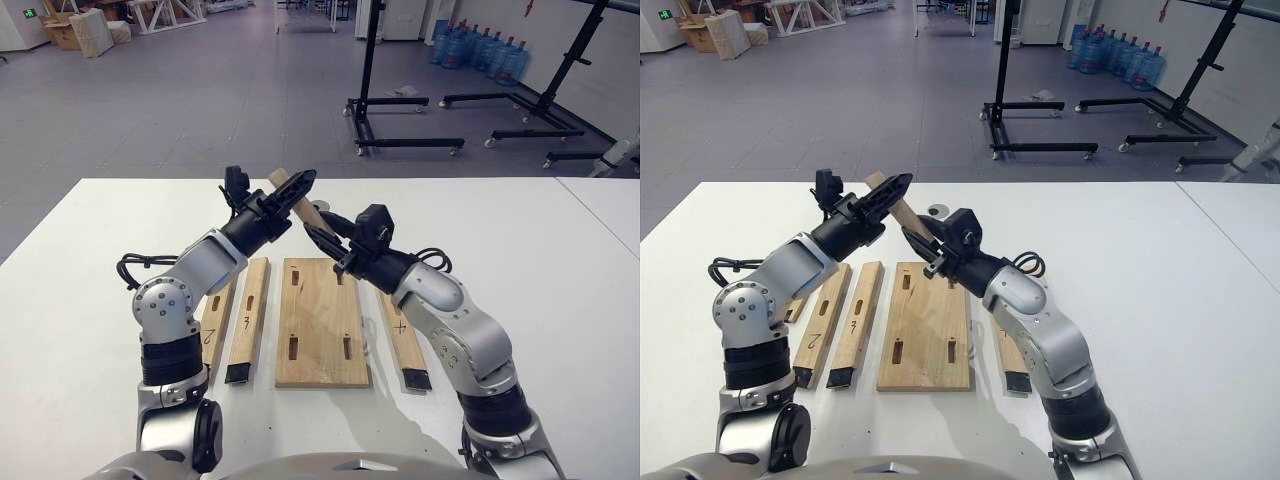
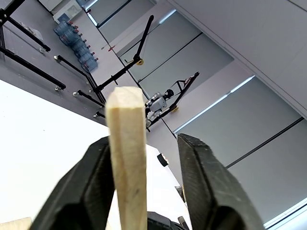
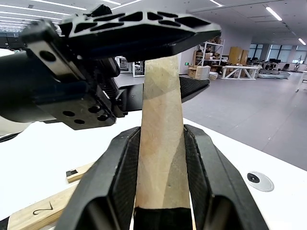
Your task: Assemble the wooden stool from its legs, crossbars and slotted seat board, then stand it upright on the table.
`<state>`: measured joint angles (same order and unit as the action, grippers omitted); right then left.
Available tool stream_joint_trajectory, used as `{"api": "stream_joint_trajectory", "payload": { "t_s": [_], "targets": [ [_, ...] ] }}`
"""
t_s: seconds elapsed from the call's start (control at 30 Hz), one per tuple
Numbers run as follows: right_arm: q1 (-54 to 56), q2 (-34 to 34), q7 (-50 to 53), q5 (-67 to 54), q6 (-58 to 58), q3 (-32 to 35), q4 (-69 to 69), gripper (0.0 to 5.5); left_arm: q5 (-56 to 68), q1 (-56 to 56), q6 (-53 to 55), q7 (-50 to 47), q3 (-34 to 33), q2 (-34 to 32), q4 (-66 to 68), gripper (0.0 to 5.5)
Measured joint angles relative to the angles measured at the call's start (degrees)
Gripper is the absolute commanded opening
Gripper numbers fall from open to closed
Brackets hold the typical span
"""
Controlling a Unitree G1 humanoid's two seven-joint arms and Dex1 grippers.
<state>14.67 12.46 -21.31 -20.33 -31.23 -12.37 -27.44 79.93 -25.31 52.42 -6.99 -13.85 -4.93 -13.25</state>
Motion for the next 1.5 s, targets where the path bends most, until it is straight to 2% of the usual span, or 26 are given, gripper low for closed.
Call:
{"api": "stream_joint_trajectory", "payload": {
  "t_s": [0.27,0.57,0.6,0.9,1.5],
  "targets": [
    [0.0,-0.8,0.4,0.1,0.0,0.5,-0.1,1.28,-0.4,0.1,-0.4,-0.3,0.7,-0.8,0.0,0.42],
    [0.0,-0.6,0.6,1.2,0.0,-0.6,-0.1,1.28,-1.1,0.6,-1.6,-0.2,2.2,-1.2,-0.4,0.40],
    [0.0,-0.6,0.6,1.3,0.0,-0.6,-0.1,1.28,-1.3,0.6,-1.7,-0.2,2.3,-1.2,-0.4,0.76],
    [0.2,-1.0,-0.1,1.3,0.1,-1.3,-0.1,1.28,-1.0,0.6,-1.7,0.0,4.1,-0.9,-0.9,2.12],
    [0.2,-0.7,-0.3,1.3,0.1,-0.9,0.0,1.28,1.2,0.6,-1.7,-0.1,2.7,-2.4,-0.9,2.14]
  ]
}}
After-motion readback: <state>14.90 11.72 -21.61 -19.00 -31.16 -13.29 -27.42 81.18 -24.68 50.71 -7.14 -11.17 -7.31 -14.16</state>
